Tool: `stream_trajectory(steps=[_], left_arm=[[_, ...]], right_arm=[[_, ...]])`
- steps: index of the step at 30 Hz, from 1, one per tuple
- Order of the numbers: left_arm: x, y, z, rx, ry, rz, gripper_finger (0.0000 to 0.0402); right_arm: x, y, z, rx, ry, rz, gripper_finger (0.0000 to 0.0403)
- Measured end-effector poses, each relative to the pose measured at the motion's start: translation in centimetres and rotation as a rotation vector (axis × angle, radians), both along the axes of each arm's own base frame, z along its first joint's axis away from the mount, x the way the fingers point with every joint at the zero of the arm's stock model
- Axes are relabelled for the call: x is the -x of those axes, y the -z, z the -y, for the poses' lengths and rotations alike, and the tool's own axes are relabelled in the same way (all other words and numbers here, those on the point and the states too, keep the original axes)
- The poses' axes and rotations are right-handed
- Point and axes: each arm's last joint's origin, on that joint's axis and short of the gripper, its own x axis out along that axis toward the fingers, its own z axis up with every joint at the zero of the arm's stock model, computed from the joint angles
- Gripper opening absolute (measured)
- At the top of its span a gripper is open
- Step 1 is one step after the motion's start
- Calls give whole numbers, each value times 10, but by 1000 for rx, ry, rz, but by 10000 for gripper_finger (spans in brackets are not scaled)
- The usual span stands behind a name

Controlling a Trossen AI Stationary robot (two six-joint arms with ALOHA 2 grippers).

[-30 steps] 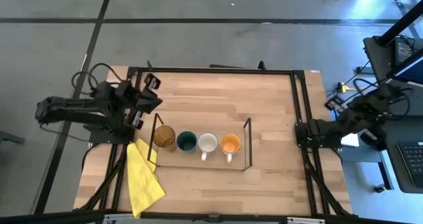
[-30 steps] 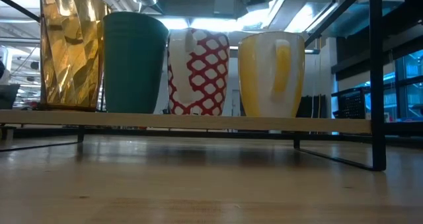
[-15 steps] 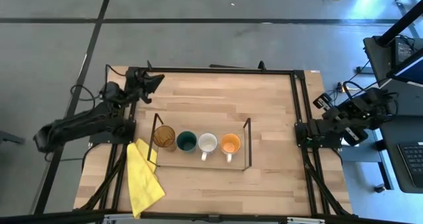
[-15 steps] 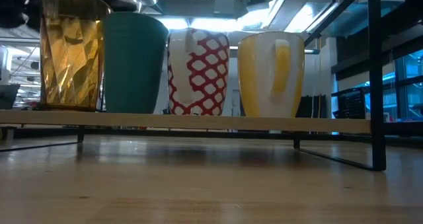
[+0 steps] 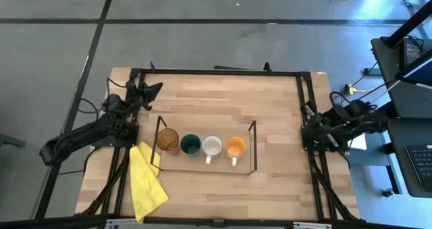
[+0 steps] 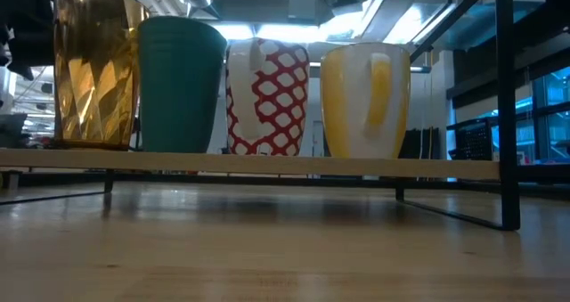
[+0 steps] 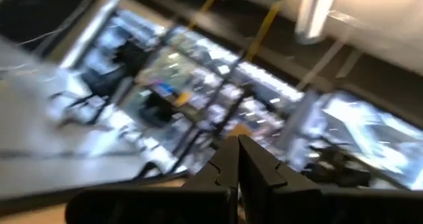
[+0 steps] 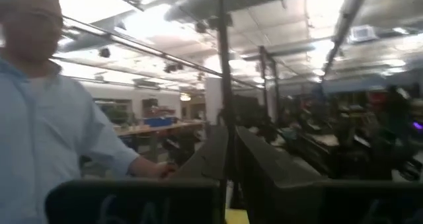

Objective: Stack small to large cups/mugs on shelf
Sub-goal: Return to Home Position

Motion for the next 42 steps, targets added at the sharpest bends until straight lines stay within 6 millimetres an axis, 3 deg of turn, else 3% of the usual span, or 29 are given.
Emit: stream_trajectory(steps=[6, 13, 17, 23, 25, 34, 42], left_arm=[[3, 10, -8, 74, -105, -80, 0], [10, 31, -19, 272, -257, -198, 0], [14, 40, -22, 337, -299, -265, 0], [18, 52, -23, 378, -345, -396, 0], [19, 56, -23, 387, -349, -448, 0], [19, 60, -22, 363, -344, -529, 0], [19, 60, -22, 363, -345, -529, 0]], right_arm=[[-12, 22, -1, -15, 57, 9, 32], [-34, 76, 1, -185, 182, -101, 32], [-36, 79, 3, -218, 237, -167, 32], [-43, 109, 11, -395, 421, -472, 32], [-43, 109, 13, -425, 454, -476, 32], [-44, 111, 13, -59, 560, -444, 32], [-44, 111, 13, 0, 576, -434, 32]])
